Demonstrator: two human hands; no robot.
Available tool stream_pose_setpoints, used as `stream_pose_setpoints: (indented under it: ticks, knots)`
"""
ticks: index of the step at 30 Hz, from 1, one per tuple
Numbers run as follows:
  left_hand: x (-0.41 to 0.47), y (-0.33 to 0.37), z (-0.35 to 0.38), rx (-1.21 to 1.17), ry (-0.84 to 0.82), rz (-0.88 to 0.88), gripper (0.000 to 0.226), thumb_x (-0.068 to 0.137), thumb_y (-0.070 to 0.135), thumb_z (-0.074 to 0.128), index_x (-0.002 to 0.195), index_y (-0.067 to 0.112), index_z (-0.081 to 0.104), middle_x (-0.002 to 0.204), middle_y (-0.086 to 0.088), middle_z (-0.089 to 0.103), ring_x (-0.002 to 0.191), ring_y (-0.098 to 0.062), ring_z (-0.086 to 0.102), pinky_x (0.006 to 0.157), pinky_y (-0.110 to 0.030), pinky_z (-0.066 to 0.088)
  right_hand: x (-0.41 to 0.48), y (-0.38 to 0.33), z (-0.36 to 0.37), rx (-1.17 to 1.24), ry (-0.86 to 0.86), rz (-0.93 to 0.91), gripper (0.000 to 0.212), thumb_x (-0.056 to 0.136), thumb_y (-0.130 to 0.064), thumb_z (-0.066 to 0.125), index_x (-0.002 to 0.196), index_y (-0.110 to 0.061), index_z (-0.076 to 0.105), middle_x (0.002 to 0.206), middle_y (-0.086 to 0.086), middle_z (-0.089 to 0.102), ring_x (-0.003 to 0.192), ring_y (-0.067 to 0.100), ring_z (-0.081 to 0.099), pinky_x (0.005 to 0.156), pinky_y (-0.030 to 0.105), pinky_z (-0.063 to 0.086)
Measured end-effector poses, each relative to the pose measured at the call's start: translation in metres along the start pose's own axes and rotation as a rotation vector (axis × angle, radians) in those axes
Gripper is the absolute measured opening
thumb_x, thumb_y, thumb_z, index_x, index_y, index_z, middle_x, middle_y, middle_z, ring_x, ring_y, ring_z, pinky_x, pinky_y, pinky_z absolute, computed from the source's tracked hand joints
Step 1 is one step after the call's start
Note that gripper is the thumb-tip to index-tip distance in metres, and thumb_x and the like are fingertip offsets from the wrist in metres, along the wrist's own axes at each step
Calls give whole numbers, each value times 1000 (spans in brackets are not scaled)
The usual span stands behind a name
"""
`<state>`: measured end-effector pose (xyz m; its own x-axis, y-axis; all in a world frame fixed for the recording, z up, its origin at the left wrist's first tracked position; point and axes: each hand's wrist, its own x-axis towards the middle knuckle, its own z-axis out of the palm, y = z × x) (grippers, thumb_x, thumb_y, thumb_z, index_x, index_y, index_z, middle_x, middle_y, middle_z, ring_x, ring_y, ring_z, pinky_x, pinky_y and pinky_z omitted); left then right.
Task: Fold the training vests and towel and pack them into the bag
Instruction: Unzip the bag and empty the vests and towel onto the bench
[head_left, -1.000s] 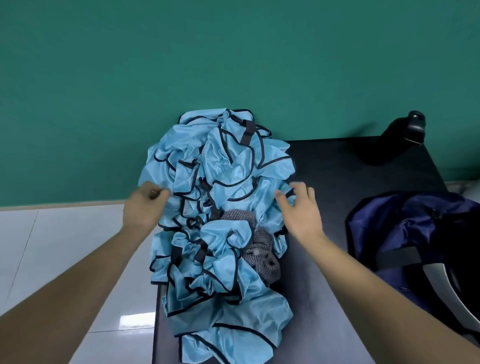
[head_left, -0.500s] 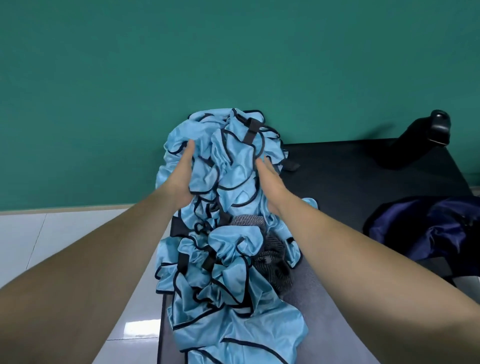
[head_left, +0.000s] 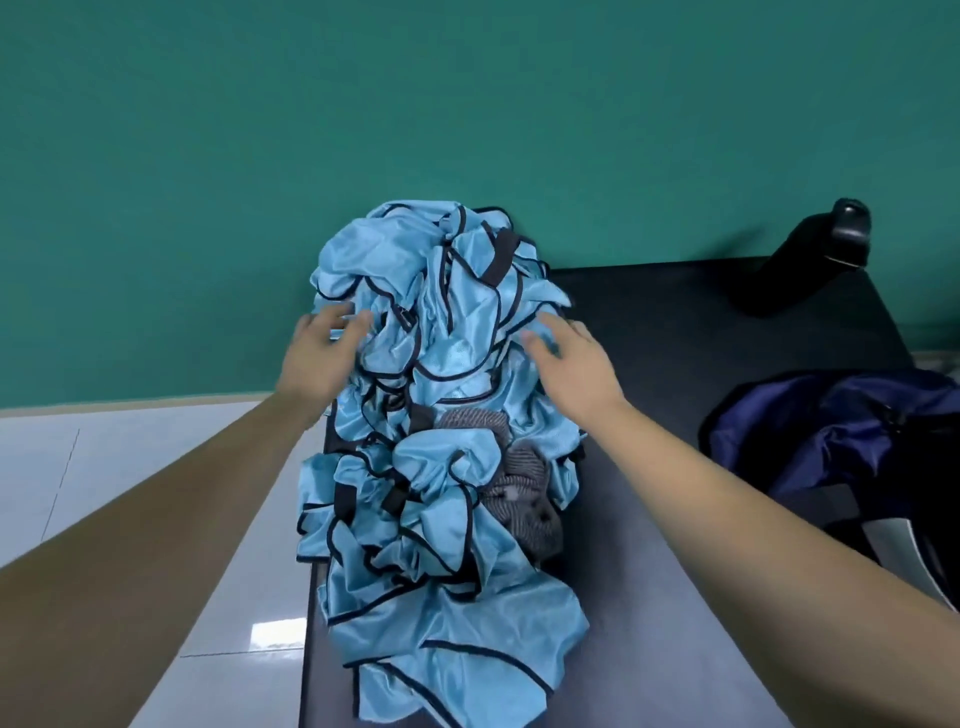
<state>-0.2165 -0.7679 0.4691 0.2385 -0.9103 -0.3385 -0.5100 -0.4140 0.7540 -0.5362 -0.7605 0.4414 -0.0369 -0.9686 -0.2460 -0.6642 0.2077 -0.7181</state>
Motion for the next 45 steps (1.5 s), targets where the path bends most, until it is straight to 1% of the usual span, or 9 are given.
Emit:
stream_pose_setpoints:
  ticks: [2, 6, 11, 16, 20, 24, 35, 40, 45]
  knots:
    - [-15, -28, -9, 26, 24, -49, 66, 94, 81, 51, 151, 47, 45, 151, 3, 38, 139, -25, 49, 116, -51, 41, -22, 32, -14, 29, 73, 39, 64, 103, -67, 42, 161, -41, 38, 165, -8, 37, 147, 20, 43, 122, 48, 35]
    - [-66, -75, 5, -132, 7, -319, 74, 95, 82, 44, 160, 49, 31, 171, 3, 21, 151, -32, 36, 119, -58, 33, -67, 72, -8, 238, 55, 239, 67, 106, -63, 45, 166, -42, 26, 173, -13, 23, 160, 7, 19, 128, 34, 17]
    - [-114, -70, 48, -491, -50, -385, 79, 78, 96, 52, 148, 62, 37, 163, 12, 41, 150, -24, 41, 123, -57, 34, -106, 42, 50, 404, -91, 267, 63, 98, -80, 41, 153, -49, 46, 156, -20, 50, 139, 4, 47, 113, 35, 35]
    - [-127, -37, 69, -433, -40, -326, 61, 101, 75, 43, 157, 52, 31, 163, 9, 41, 149, -24, 40, 120, -46, 35, -128, 23, 71, 367, -193, 248, 55, 107, -62, 41, 114, -11, 62, 113, 7, 69, 107, 18, 66, 97, 45, 49]
    - [-136, -18, 49, -267, 12, -231, 57, 105, 65, 46, 157, 45, 33, 156, 6, 48, 139, -25, 48, 112, -47, 40, -145, 40, 30, 361, -89, 183, 39, 110, -52, 45, 126, -25, 68, 130, -11, 61, 120, 4, 57, 107, 28, 41]
    - [-155, 14, 36, -215, -71, -168, 55, 105, 52, 59, 155, 40, 40, 143, 7, 54, 127, -21, 53, 103, -44, 43, -177, 52, -18, 307, 4, 215, 42, 112, -47, 46, 143, -23, 63, 142, -10, 57, 130, 2, 51, 116, 21, 33]
    - [-232, 106, 77, -83, -425, -28, 36, 104, 35, 64, 138, 35, 52, 126, 11, 62, 108, -16, 62, 93, -42, 47, -271, 76, -149, 93, 341, 270, 30, 107, -37, 56, 130, -23, 69, 125, -8, 61, 120, 11, 59, 109, 36, 46]
    - [-264, 140, 139, -23, -541, 10, 23, 102, 32, 65, 125, 37, 64, 111, 13, 75, 106, -10, 71, 92, -37, 53, -282, 124, -221, -19, 419, 299, 25, 103, -32, 61, 125, -22, 68, 120, -5, 60, 114, 19, 62, 101, 41, 50]
    - [-285, 173, 237, -15, -633, 34, 15, 102, 28, 64, 111, 38, 70, 100, 12, 79, 86, -3, 75, 90, -36, 56, -262, 197, -286, -131, 451, 359, 31, 96, -29, 66, 125, -21, 65, 125, 0, 56, 114, 25, 59, 93, 41, 53]
